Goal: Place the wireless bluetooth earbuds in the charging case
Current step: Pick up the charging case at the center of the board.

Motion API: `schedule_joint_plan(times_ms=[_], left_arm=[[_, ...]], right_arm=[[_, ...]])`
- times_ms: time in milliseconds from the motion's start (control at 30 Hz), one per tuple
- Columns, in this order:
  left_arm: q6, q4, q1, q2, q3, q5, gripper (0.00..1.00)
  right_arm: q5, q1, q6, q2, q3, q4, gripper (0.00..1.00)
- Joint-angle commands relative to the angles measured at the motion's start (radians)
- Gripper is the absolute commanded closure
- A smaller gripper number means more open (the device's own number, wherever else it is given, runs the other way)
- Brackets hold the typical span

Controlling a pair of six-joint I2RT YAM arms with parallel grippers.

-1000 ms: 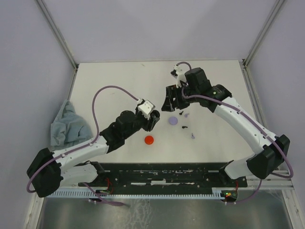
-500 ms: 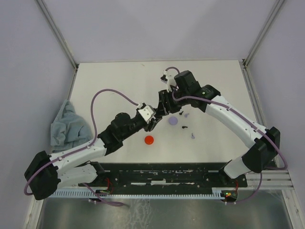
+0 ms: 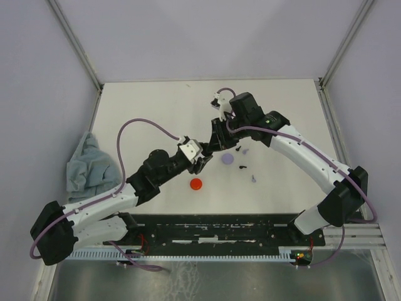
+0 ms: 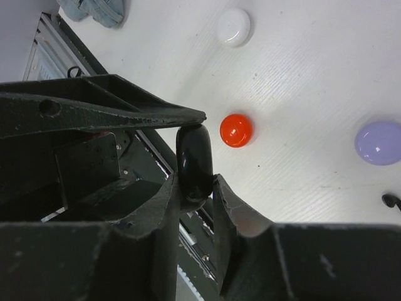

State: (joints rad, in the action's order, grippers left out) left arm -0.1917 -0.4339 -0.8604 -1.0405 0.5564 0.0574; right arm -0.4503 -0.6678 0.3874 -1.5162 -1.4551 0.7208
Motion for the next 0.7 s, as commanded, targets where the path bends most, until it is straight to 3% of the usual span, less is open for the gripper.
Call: schedule_joint_plan(times_ms=[0, 267, 667], left_arm=[[0.015, -0.028, -0.006, 0.057, 0.008, 0.049, 0.33], [0.022, 0.071, 0.027, 0.143, -0.004, 0.19, 0.25], [0.259, -0.021, 0.29, 0.13, 0.017, 0.682, 0.27]], right_arm=[[-0.023, -0.009, -0.055, 0.029, -0.047, -0.012, 0.87], [-0.015, -0.009, -0.22, 0.046, -0.111, 0.104, 0.89], [-0.095, -0.009, -0.535, 0.076, -0.193, 0.242, 0.88]])
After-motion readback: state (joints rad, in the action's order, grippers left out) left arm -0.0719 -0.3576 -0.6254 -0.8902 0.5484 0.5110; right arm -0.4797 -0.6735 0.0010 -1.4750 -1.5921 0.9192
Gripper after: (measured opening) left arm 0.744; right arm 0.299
